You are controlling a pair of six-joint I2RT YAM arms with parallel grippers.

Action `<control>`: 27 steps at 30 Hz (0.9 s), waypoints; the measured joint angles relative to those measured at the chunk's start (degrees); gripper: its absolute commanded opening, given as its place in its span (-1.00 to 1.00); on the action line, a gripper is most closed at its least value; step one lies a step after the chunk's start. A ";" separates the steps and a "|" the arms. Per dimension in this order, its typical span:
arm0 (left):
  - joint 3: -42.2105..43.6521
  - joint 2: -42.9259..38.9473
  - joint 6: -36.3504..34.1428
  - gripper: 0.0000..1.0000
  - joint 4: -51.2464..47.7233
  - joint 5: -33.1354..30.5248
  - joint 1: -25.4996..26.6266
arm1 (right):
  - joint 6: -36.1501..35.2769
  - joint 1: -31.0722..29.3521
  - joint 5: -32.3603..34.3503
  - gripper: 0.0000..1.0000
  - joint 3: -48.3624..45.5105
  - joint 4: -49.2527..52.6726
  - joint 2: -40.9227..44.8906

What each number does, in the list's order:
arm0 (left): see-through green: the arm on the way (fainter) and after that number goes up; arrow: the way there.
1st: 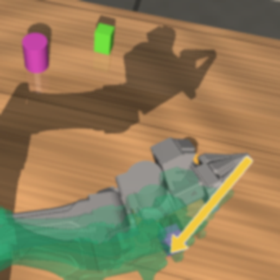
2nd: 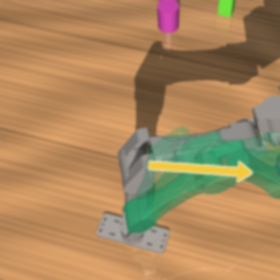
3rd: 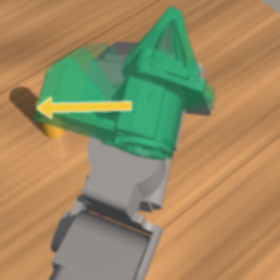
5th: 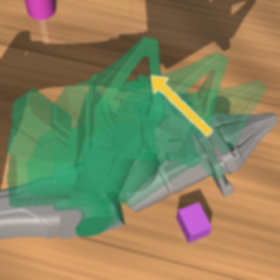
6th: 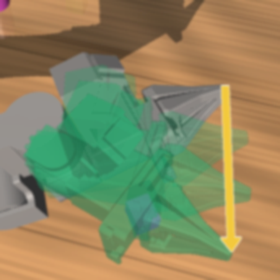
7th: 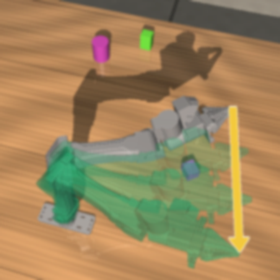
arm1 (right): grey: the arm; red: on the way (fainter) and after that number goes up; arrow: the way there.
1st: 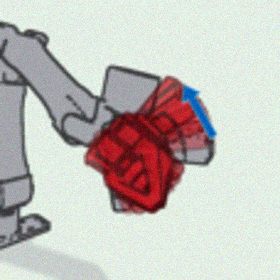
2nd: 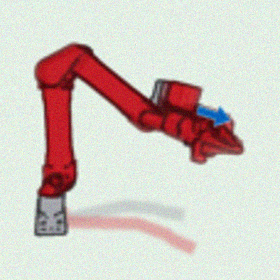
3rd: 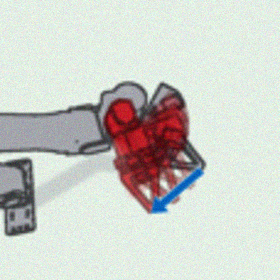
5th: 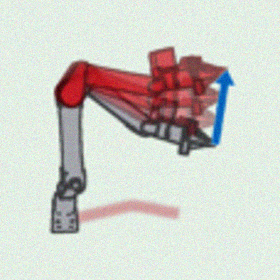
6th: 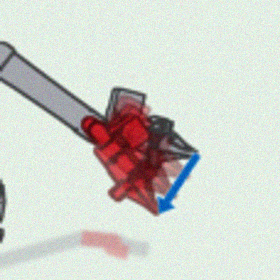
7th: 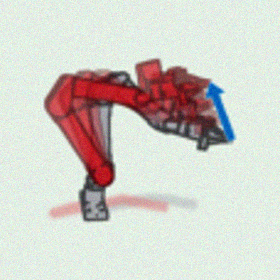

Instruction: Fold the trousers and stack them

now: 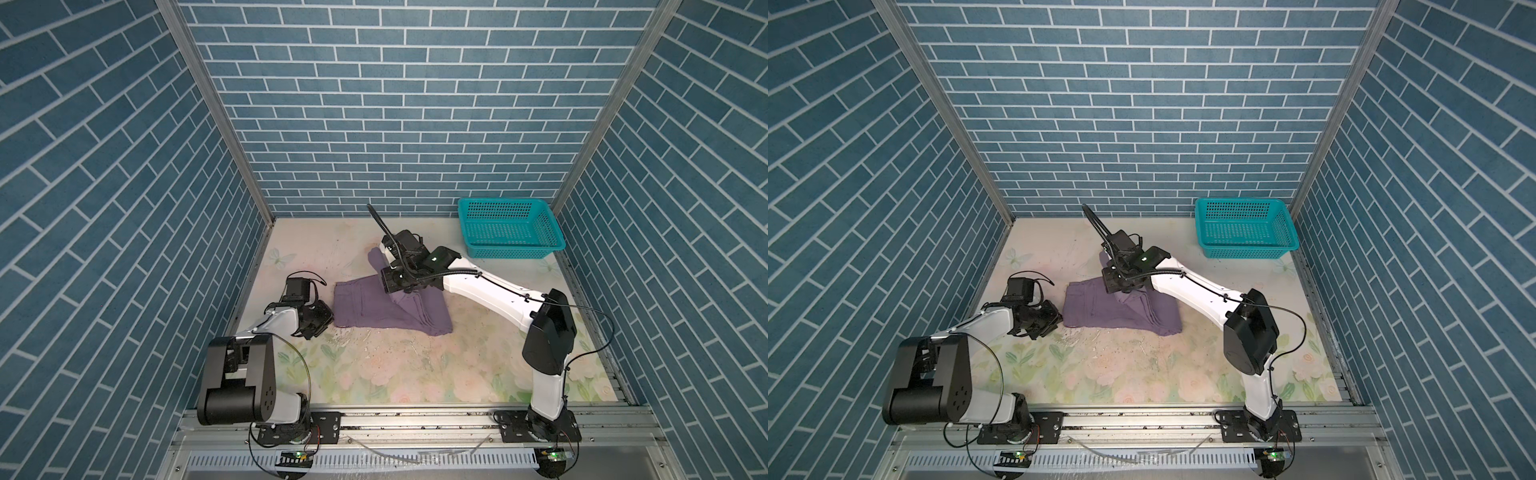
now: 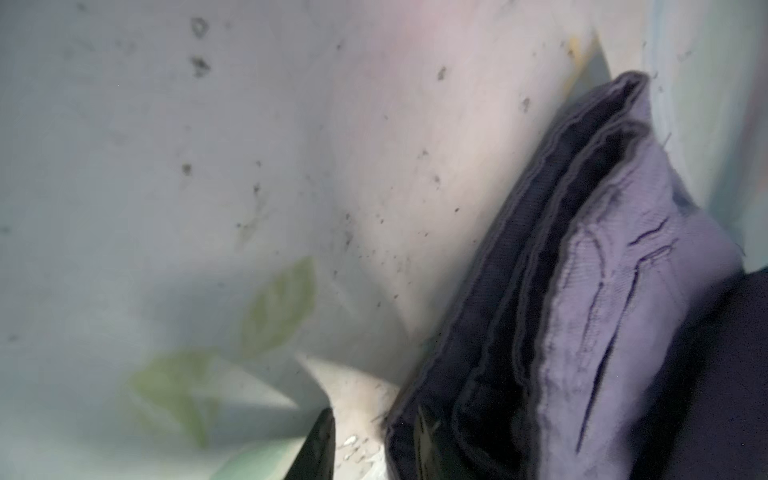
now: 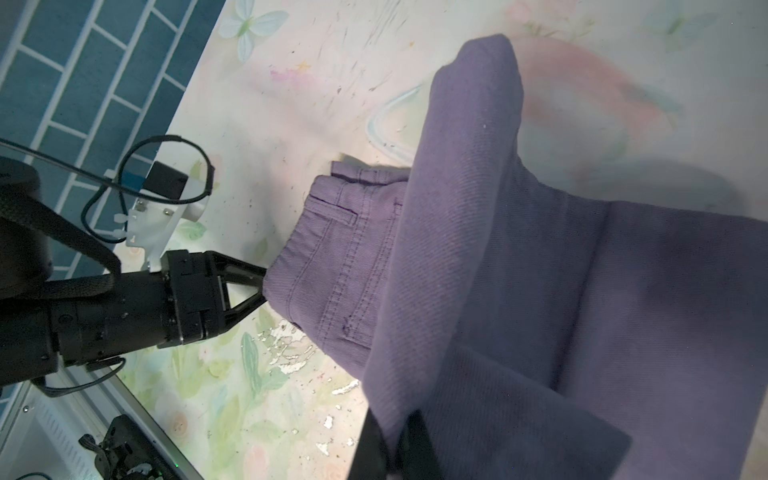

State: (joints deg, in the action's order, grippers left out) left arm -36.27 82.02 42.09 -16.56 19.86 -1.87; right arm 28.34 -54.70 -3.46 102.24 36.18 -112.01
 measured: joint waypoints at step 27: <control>-4.81 -9.46 -2.25 -0.02 -11.10 -5.73 0.83 | -4.87 -1.14 -16.96 -0.76 -2.05 -7.19 -1.77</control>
State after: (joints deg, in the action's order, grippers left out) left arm -41.08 72.55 39.83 -27.66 14.13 -1.04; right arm 23.46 -55.83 -20.43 100.18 28.99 -113.78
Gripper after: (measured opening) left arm 0.463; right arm 0.127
